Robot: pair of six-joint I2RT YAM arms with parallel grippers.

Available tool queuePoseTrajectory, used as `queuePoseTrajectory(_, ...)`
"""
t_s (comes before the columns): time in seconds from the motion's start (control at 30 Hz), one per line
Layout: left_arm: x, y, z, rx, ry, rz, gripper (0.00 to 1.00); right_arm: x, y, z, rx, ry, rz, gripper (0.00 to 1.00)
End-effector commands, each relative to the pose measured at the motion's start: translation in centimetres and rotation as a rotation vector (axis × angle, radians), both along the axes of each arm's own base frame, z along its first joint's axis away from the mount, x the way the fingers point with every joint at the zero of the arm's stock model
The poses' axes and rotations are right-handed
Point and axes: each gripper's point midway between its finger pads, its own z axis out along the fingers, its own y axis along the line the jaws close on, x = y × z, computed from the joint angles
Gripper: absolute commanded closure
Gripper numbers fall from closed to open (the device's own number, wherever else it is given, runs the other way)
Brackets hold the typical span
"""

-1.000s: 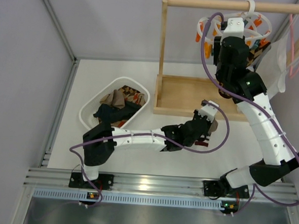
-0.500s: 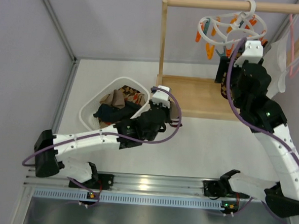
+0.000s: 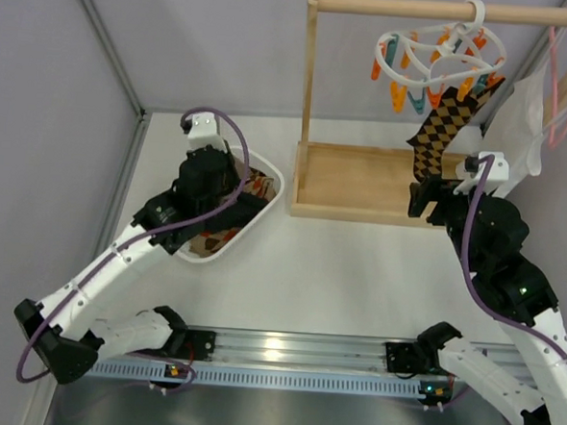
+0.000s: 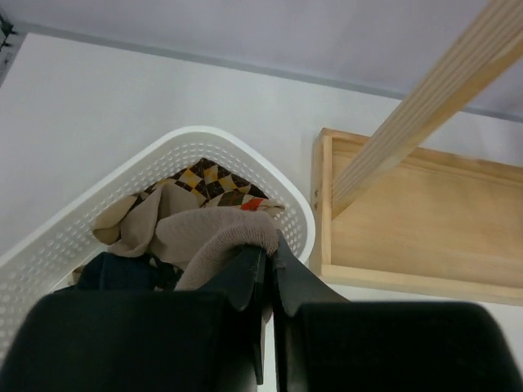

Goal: Remove the socks clipped to the hanger

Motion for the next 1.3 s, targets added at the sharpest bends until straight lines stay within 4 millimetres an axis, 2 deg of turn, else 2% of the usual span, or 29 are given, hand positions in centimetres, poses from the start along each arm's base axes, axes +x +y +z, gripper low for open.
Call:
queuePoseTrajectory(0.0, 2.3, -1.0, -1.1, 0.0, 0.101, -0.087, 1.0, -0.3, 1.1, 1.6, 0.078, -0.064, 0.047, 0.21)
queuePoseTrajectory(0.03, 2.8, -1.2, -1.5, -0.001, 0.122, -0.101, 1.0, -0.3, 1.1, 1.5, 0.078, -0.06, 0.047, 0.21)
queuePoseTrajectory(0.07, 3.4, -1.7, -0.6, -0.019, 0.118, -0.124, 1.0, -0.3, 1.0, 1.5, 0.075, -0.059, 0.044, 0.21)
queuePoseTrajectory(0.1, 4.0, -1.7, -0.7, -0.023, 0.129, -0.124, 1.0, -0.3, 1.0, 1.5, 0.073, -0.058, 0.045, 0.21)
queuePoseTrajectory(0.13, 5.1, -2.2, -1.7, -0.019, 0.162, -0.124, 1.0, -0.3, 1.0, 1.4, 0.073, -0.055, 0.044, 0.21)
queuePoseTrajectory(0.17, 5.3, -2.6, -2.1, -0.026, 0.187, -0.142, 1.0, -0.4, 0.9, 1.4, 0.071, -0.057, 0.044, 0.21)
queuePoseTrajectory(0.2, 6.0, -2.4, -2.0, -0.035, 0.192, -0.132, 1.0, -0.5, 0.9, 1.3, 0.07, -0.055, 0.045, 0.21)
queuePoseTrajectory(0.3, 7.6, -2.2, -4.2, -0.073, 0.257, -0.101, 1.0, -0.8, 0.7, 1.2, 0.073, -0.058, 0.042, 0.2)
queuePoseTrajectory(0.33, 8.2, -2.2, -5.5, -0.074, 0.29, -0.09, 1.0, -0.9, 0.7, 1.2, 0.077, -0.06, 0.045, 0.2)
queuePoseTrajectory(0.53, 10.8, 0.3, -9.6, -0.086, 0.387, 0.006, 1.0, -1.6, 0.7, 1.0, 0.096, -0.062, 0.064, 0.2)
queuePoseTrajectory(0.57, 11.3, 0.7, -10.8, -0.083, 0.413, 0.021, 1.0, -1.7, 0.6, 1.0, 0.097, -0.063, 0.062, 0.2)
queuePoseTrajectory(0.7, 12.0, 1.2, -13.4, -0.069, 0.471, 0.034, 1.0, -1.6, 0.8, 0.4, 0.098, -0.05, 0.065, 0.2)
queuePoseTrajectory(0.77, 11.8, 1.8, -14.7, -0.055, 0.495, 0.064, 1.0, -1.3, 0.9, -0.2, 0.094, -0.036, 0.06, 0.2)
queuePoseTrajectory(0.9, 10.4, 3.3, -15.8, -0.04, 0.506, 0.133, 1.0, -0.9, 1.2, -1.1, 0.087, -0.011, 0.06, 0.2)
queuePoseTrajectory(0.97, 9.6, 4.1, -14.8, -0.041, 0.477, 0.157, 1.0, -0.7, 1.4, -1.5, 0.085, -0.004, 0.062, 0.2)
queuePoseTrajectory(1.0, 9.1, 4.4, -15.1, -0.033, 0.482, 0.159, 0.96, -0.7, 1.5, -1.7, 0.085, -0.001, 0.065, 0.2)
queuePoseTrajectory(1.03, 8.7, 4.6, -14.2, -0.043, 0.46, 0.154, 0.91, -0.6, 1.5, -1.7, 0.089, -0.002, 0.065, 0.2)
queuePoseTrajectory(1.07, 8.4, 4.5, -14.0, -0.046, 0.459, 0.143, 0.82, -0.6, 1.7, -1.8, 0.093, -0.001, 0.07, 0.2)
queuePoseTrajectory(1.1, 8.2, 4.5, -13.9, -0.04, 0.456, 0.134, 0.51, -0.5, 1.8, -1.9, 0.094, 0.003, 0.071, 0.2)
queuePoseTrajectory(1.17, 7.9, 4.6, -13.1, -0.043, 0.439, 0.126, 0.27, -0.4, 2.0, -2.0, 0.099, 0.005, 0.075, 0.2)
queuePoseTrajectory(1.23, 7.7, 4.3, -12.1, -0.046, 0.421, 0.102, 0.15, -0.3, 2.0, -2.4, 0.097, 0.016, 0.069, 0.2)
queuePoseTrajectory(1.27, 7.4, 4.2, -11.0, -0.059, 0.397, 0.087, 0.13, -0.1, 2.0, -2.6, 0.092, 0.025, 0.063, 0.2)
